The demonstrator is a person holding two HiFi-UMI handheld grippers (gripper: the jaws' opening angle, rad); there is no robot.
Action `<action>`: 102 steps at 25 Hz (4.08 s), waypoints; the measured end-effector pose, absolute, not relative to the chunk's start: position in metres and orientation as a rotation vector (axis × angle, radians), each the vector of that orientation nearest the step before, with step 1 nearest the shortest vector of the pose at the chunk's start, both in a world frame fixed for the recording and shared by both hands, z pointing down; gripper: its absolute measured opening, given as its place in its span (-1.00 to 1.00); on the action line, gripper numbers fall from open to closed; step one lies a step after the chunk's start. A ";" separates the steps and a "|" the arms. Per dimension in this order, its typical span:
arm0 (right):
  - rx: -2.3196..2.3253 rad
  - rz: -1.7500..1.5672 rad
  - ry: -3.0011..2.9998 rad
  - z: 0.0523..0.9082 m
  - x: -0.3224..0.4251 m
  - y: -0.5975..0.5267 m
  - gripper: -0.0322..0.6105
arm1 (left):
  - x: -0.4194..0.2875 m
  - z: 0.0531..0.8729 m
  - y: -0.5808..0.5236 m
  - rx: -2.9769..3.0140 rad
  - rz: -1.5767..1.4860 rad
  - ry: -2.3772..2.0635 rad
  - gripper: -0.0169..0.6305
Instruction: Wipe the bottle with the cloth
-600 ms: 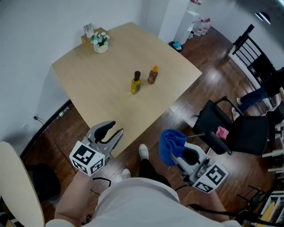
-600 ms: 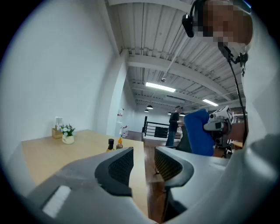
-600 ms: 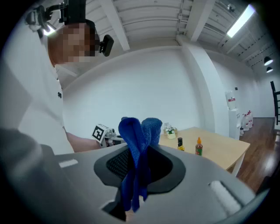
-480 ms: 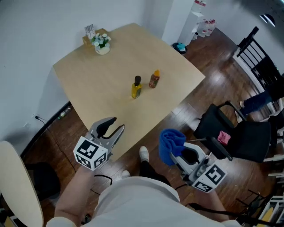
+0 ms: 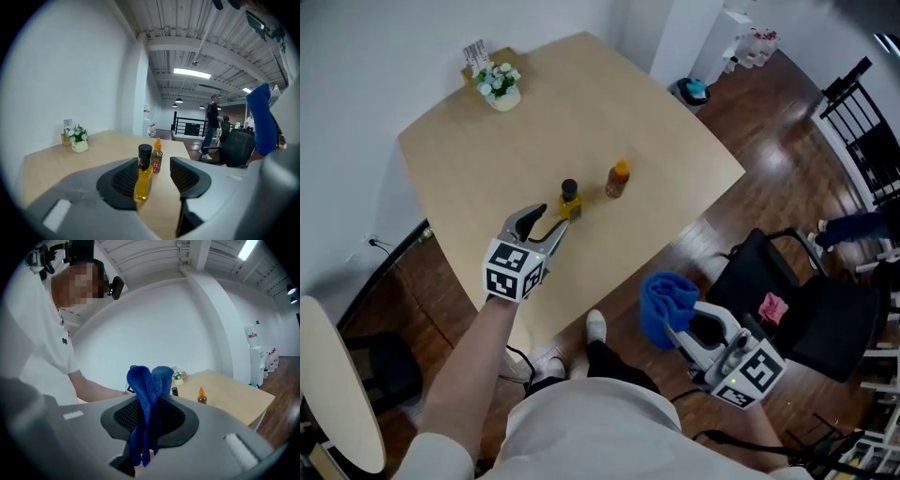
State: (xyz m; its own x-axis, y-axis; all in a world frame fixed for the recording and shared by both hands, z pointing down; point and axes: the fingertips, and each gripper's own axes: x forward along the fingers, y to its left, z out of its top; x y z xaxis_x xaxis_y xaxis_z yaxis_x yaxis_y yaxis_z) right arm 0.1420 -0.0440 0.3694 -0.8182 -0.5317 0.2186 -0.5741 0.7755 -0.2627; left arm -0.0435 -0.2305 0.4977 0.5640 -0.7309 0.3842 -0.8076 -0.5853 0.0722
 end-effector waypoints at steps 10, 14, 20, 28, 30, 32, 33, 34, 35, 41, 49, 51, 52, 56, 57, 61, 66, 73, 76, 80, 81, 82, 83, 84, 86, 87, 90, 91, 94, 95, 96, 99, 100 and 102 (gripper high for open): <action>0.846 0.564 -2.802 0.391 0.186 -0.091 -0.61 | -0.024 0.543 -0.300 2.467 0.541 -1.332 -0.20; 0.848 0.572 -2.798 0.397 0.194 -0.107 -0.61 | -0.018 0.546 -0.314 2.486 0.555 -1.357 -0.45; 0.860 0.585 -2.800 0.403 0.187 -0.119 -0.61 | -0.027 0.544 -0.313 2.491 0.587 -1.360 -0.48; 0.884 0.492 -2.833 0.377 0.166 -0.122 -0.61 | -0.019 0.479 -0.274 2.621 0.531 -1.252 -0.48; 0.880 0.449 -2.848 0.365 0.154 -0.127 -0.61 | -0.019 0.464 -0.262 2.648 0.523 -1.217 -0.48; 0.873 0.395 -2.863 0.352 0.142 -0.132 -0.61 | -0.018 0.450 -0.250 2.671 0.516 -1.186 -0.48; 0.870 0.370 -2.871 0.345 0.135 -0.134 -0.61 | -0.017 0.443 -0.243 2.683 0.511 -1.171 -0.48; 0.864 0.346 -2.880 0.338 0.128 -0.135 -0.61 | -0.017 0.436 -0.236 2.695 0.507 -1.157 -0.48; 0.857 0.324 -2.892 0.330 0.121 -0.136 -0.61 | -0.016 0.429 -0.229 2.707 0.504 -1.144 -0.48; 0.755 0.213 -2.966 0.287 0.067 -0.134 -0.61 | -0.019 0.408 -0.191 2.777 0.546 -1.099 -0.48; 0.520 0.152 -3.012 0.268 -0.013 -0.108 -0.61 | -0.012 0.420 -0.146 2.809 0.673 -0.991 -0.48; 0.466 0.133 -2.998 0.271 -0.030 -0.100 -0.61 | -0.009 0.426 -0.136 2.817 0.711 -0.970 -0.48; 0.452 0.126 -2.985 0.274 -0.035 -0.098 -0.61 | -0.008 0.427 -0.132 2.823 0.723 -0.962 -0.48; 0.481 0.145 -2.943 0.284 -0.034 -0.102 -0.61 | -0.007 0.425 -0.121 2.838 0.721 -0.953 -0.48; 0.502 0.157 -2.938 0.285 -0.030 -0.105 -0.61 | -0.008 0.425 -0.120 2.839 0.722 -0.956 -0.48; 0.579 0.177 -2.927 0.289 -0.013 -0.116 -0.61 | -0.019 0.423 -0.119 2.825 0.710 -0.971 -0.48; 0.675 0.183 -2.968 0.279 0.006 -0.124 -0.61 | -0.031 0.396 -0.125 2.828 0.581 -0.955 -0.48; 0.683 0.200 -3.035 0.281 0.007 -0.125 -0.61 | -0.032 0.348 -0.129 2.802 0.338 -0.861 -0.48; 0.694 0.236 -3.032 0.294 0.009 -0.130 -0.61 | -0.031 0.331 -0.132 2.809 0.297 -0.840 -0.48; 0.707 0.276 -3.013 0.314 0.015 -0.139 -0.61 | -0.033 0.319 -0.141 2.817 0.293 -0.844 -0.48; 0.709 0.285 -3.005 0.320 0.017 -0.141 -0.62 | -0.033 0.316 -0.143 2.815 0.288 -0.845 -0.48; 0.711 0.298 -2.996 0.327 0.019 -0.144 -0.62 | -0.033 0.313 -0.145 2.814 0.285 -0.844 -0.48; 0.712 0.313 -2.987 0.333 0.020 -0.146 -0.62 | -0.033 0.311 -0.146 2.817 0.285 -0.843 -0.48; 0.714 0.329 -2.978 0.341 0.022 -0.147 -0.62 | -0.033 0.309 -0.147 2.821 0.287 -0.842 -0.48; 0.720 0.363 -2.961 0.356 0.026 -0.149 -0.62 | -0.033 0.305 -0.148 2.824 0.293 -0.847 -0.48; 0.723 0.379 -2.953 0.363 0.027 -0.149 -0.61 | -0.032 0.303 -0.148 2.824 0.296 -0.850 -0.48; 0.726 0.420 -2.918 0.384 0.031 -0.152 -0.61 | -0.032 0.300 -0.148 2.821 0.299 -0.853 -0.48; 0.728 0.433 -2.902 0.392 0.032 -0.154 -0.62 | -0.033 0.299 -0.150 2.818 0.299 -0.855 -0.48; 0.748 0.469 -2.855 0.414 0.038 -0.160 -0.62 | -0.037 0.297 -0.157 2.807 0.301 -0.867 -0.48; 0.758 0.480 -2.848 0.417 0.041 -0.160 -0.62 | -0.038 0.296 -0.158 2.805 0.305 -0.873 -0.48; 0.766 0.487 -2.849 0.416 0.043 -0.159 -0.62 | -0.039 0.297 -0.160 2.802 0.312 -0.880 -0.48; 0.757 0.436 -2.897 0.391 0.045 -0.146 -0.62 | -0.042 0.305 -0.164 2.791 0.353 -0.901 -0.48; 0.744 0.398 -2.923 0.377 0.043 -0.139 -0.62 | -0.043 0.309 -0.166 2.784 0.366 -0.907 -0.48; 0.703 0.321 -2.981 0.350 0.036 -0.126 -0.62 | -0.045 0.317 -0.169 2.762 0.380 -0.917 -0.48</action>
